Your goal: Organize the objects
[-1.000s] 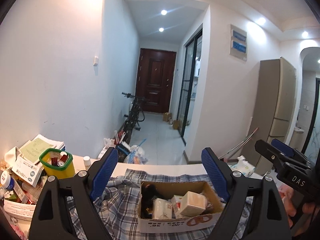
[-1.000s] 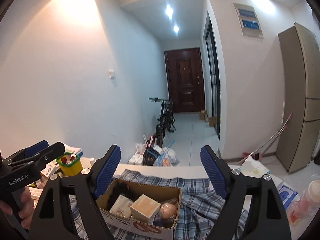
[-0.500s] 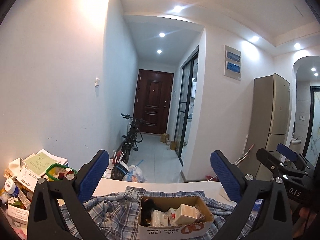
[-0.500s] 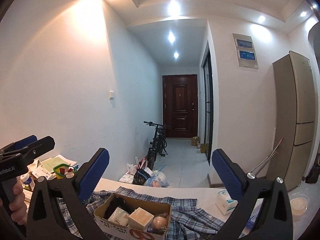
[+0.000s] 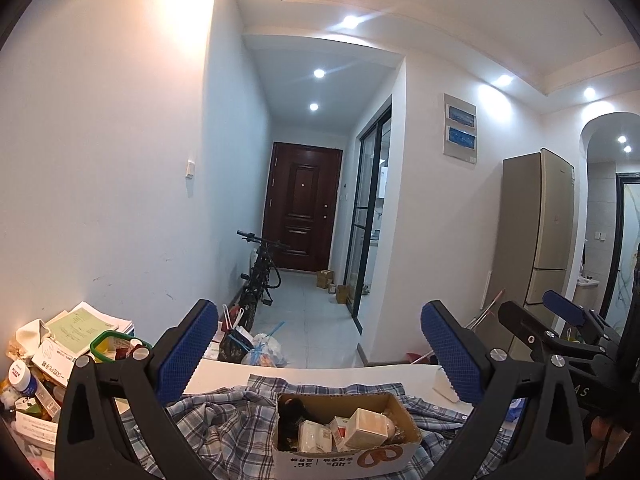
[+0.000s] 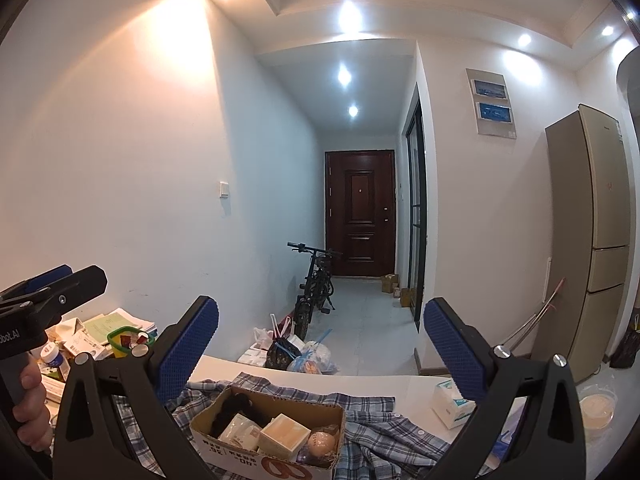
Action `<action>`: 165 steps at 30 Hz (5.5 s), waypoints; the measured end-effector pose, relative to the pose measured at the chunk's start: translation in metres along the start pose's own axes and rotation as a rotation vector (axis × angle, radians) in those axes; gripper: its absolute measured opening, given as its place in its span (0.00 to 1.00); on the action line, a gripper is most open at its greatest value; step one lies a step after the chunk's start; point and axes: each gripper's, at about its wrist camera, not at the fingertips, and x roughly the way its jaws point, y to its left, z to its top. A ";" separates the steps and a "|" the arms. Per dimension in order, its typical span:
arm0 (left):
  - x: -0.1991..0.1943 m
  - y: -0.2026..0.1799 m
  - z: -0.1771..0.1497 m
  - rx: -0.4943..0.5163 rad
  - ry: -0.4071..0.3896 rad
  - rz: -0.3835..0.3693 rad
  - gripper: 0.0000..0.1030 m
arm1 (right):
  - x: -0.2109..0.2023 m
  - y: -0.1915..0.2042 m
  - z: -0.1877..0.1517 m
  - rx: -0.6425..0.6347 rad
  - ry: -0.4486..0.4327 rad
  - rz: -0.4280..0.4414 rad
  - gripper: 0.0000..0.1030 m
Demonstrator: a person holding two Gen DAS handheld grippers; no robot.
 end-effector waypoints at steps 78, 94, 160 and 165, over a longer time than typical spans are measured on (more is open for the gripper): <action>-0.092 0.015 -0.186 0.087 -0.037 0.120 1.00 | -0.108 -0.027 -0.166 0.054 -0.016 -0.073 1.00; -0.093 0.019 -0.189 0.073 -0.043 0.113 1.00 | -0.112 -0.006 -0.169 -0.037 -0.034 -0.082 1.00; -0.083 0.026 -0.188 0.039 0.015 0.126 1.00 | -0.107 -0.012 -0.170 0.012 -0.001 -0.081 1.00; -0.082 0.027 -0.188 0.031 0.016 0.124 1.00 | -0.106 -0.011 -0.169 0.010 0.013 -0.078 1.00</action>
